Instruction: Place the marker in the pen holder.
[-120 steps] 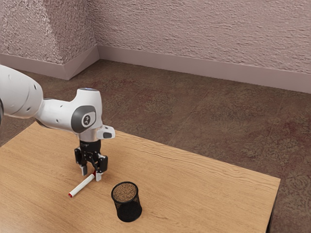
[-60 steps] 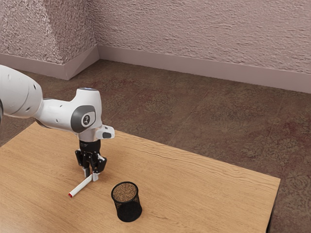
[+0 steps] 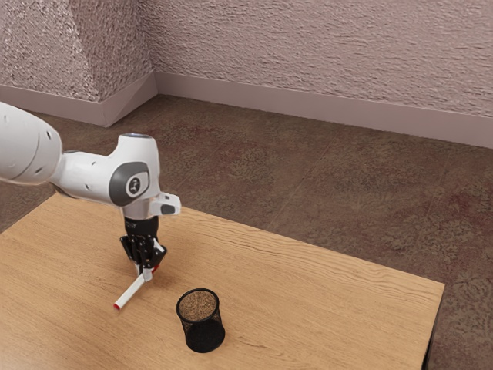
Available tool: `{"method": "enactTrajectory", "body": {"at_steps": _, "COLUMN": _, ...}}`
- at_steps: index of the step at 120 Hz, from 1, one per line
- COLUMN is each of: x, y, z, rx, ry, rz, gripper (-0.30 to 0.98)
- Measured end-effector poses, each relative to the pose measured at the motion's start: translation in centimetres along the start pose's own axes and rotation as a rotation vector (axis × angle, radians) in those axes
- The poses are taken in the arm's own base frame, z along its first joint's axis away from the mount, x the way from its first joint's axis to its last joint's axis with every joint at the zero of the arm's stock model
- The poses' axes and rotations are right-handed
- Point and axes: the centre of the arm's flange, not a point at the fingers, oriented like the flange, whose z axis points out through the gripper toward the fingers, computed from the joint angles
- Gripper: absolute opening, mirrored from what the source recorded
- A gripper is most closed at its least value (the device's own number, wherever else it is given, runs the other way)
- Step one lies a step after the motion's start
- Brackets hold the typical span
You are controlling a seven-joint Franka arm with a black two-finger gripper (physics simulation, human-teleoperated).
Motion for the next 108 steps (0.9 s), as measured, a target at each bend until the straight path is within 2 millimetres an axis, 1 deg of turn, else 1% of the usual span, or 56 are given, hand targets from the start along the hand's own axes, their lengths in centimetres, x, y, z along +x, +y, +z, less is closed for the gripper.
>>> {"method": "enactTrajectory", "body": {"at_steps": 8, "x": -0.3, "y": 0.0, "z": -1.9, "rx": 0.022, "ry": 0.033, "rz": 0.009, "gripper": -0.07}}
{"method": "enactTrajectory", "body": {"at_steps": 17, "x": -1.1, "y": 0.3, "z": -5.4, "rx": 0.070, "ry": 0.092, "rz": 0.031, "gripper": -0.08}}
{"method": "enactTrajectory", "body": {"at_steps": 24, "x": -1.7, "y": 0.5, "z": -7.7, "rx": 0.107, "ry": 0.135, "rz": 0.048, "gripper": -0.09}}
{"method": "enactTrajectory", "body": {"at_steps": 30, "x": -2.4, "y": 1.5, "z": -9.9, "rx": 0.148, "ry": 0.188, "rz": 0.077, "gripper": -0.09}}
{"method": "enactTrajectory", "body": {"at_steps": 40, "x": -3.5, "y": 3.9, "z": -12.6, "rx": 0.215, "ry": 0.281, "rz": 0.140, "gripper": -0.10}}
{"method": "enactTrajectory", "body": {"at_steps": 50, "x": -5.6, "y": 7.1, "z": -15.5, "rx": 0.276, "ry": 0.384, "rz": 0.202, "gripper": -0.10}}
{"method": "enactTrajectory", "body": {"at_steps": 54, "x": -6.8, "y": 8.9, "z": -16.4, "rx": 0.298, "ry": 0.425, "rz": 0.229, "gripper": -0.10}}
{"method": "enactTrajectory", "body": {"at_steps": 59, "x": -8.1, "y": 12.1, "z": -17.3, "rx": 0.323, "ry": 0.474, "rz": 0.280, "gripper": -0.10}}
{"method": "enactTrajectory", "body": {"at_steps": 63, "x": -9.1, "y": 14.3, "z": -17.6, "rx": 0.338, "ry": 0.504, "rz": 0.313, "gripper": -0.10}}
{"method": "enactTrajectory", "body": {"at_steps": 72, "x": -10.7, "y": 17.9, "z": -17.5, "rx": 0.360, "ry": 0.551, "rz": 0.356, "gripper": -0.10}}
{"method": "enactTrajectory", "body": {"at_steps": 84, "x": -12.1, "y": 22.1, "z": -16.3, "rx": 0.371, "ry": 0.581, "rz": 0.393, "gripper": -0.10}}
{"method": "enactTrajectory", "body": {"at_steps": 92, "x": -13.8, "y": 25.1, "z": -15.7, "rx": 0.384, "ry": 0.607, "rz": 0.416, "gripper": -0.10}}
{"method": "enactTrajectory", "body": {"at_steps": 99, "x": -14.9, "y": 26.8, "z": -14.8, "rx": 0.388, "ry": 0.616, "rz": 0.415, "gripper": -0.10}}
{"method": "enactTrajectory", "body": {"at_steps": 108, "x": -15.4, "y": 27.6, "z": -13.5, "rx": 0.372, "ry": 0.613, "rz": 0.384, "gripper": -0.10}}
